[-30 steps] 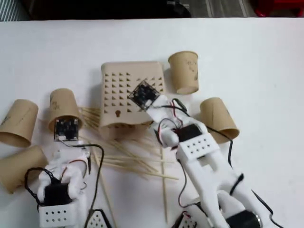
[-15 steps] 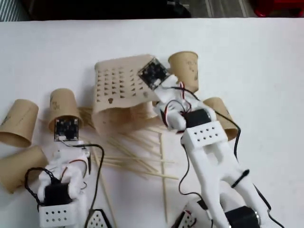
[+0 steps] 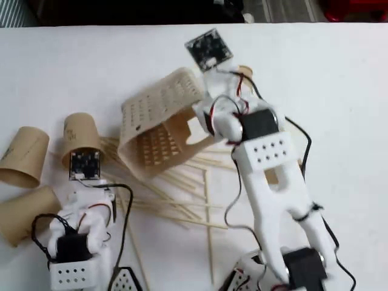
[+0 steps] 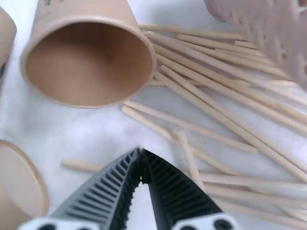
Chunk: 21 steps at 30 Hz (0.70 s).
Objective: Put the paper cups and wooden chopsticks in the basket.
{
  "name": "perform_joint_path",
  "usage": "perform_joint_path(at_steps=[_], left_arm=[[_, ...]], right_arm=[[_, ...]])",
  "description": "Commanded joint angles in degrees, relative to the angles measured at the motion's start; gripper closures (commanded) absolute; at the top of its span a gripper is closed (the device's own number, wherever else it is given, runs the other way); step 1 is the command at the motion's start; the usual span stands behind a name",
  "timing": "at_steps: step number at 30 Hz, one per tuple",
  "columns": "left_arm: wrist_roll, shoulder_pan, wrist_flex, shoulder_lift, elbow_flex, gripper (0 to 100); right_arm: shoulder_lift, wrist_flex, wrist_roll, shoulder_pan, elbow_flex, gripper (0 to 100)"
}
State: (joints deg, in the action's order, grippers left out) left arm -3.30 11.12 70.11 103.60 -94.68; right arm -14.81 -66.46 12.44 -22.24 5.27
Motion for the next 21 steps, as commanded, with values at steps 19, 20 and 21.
perform_joint_path(at_steps=[19, 20, 21], left_arm=[[-0.62, 0.66, 0.00, -0.04, 2.64, 97], [-0.62, 0.66, 0.00, -0.04, 2.64, 97], [-0.62, 0.66, 0.00, -0.04, 2.64, 97]], right_arm=[[33.63, -32.22, -13.80, 2.33, -56.97, 98.1], [33.63, -32.31, -13.80, 2.24, -56.53, 98.1], [33.45, -32.31, -13.80, 2.15, -55.82, 98.1]])
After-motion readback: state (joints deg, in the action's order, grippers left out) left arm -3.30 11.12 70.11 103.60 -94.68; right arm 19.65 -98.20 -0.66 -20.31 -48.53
